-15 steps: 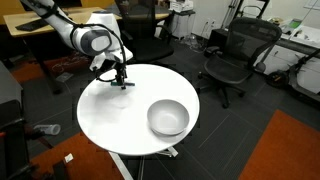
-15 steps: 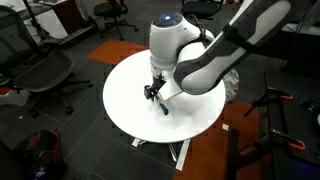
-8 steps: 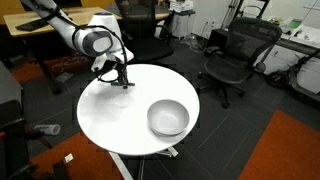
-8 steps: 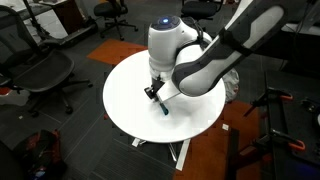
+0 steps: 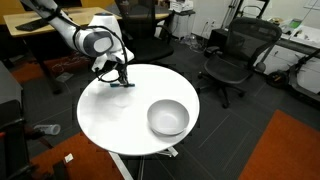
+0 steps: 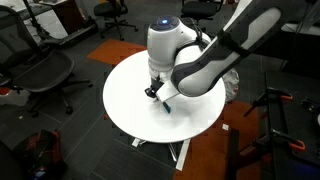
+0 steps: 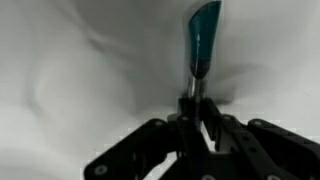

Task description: Put the marker in the bowl

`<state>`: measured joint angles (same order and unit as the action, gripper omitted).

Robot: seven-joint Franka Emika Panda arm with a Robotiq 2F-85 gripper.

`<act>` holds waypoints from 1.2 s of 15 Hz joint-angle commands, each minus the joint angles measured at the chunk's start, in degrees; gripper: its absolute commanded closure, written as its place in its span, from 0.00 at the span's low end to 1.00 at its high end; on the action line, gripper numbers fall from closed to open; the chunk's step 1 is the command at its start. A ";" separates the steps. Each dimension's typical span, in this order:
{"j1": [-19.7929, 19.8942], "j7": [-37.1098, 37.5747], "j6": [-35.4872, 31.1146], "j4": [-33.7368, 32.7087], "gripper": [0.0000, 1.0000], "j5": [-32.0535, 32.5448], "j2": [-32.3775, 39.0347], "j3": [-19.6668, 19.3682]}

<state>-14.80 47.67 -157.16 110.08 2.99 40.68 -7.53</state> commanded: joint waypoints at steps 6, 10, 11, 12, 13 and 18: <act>0.22 -0.56 -0.72 3.88 0.95 -0.76 -7.55 -2.78; 1.39 -0.99 -0.78 5.31 0.95 -0.03 -11.38 -4.46; 1.97 -1.19 -0.90 5.83 0.95 -0.04 -12.40 -4.73; 2.17 -0.85 -1.05 6.27 0.95 0.21 -13.22 -5.33; 2.79 -0.89 -1.30 6.70 0.95 0.24 -14.01 -5.61; 5.10 -0.21 -1.61 8.14 0.95 1.11 -17.54 -8.29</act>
<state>-10.87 47.46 -157.21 115.00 3.18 27.01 -14.81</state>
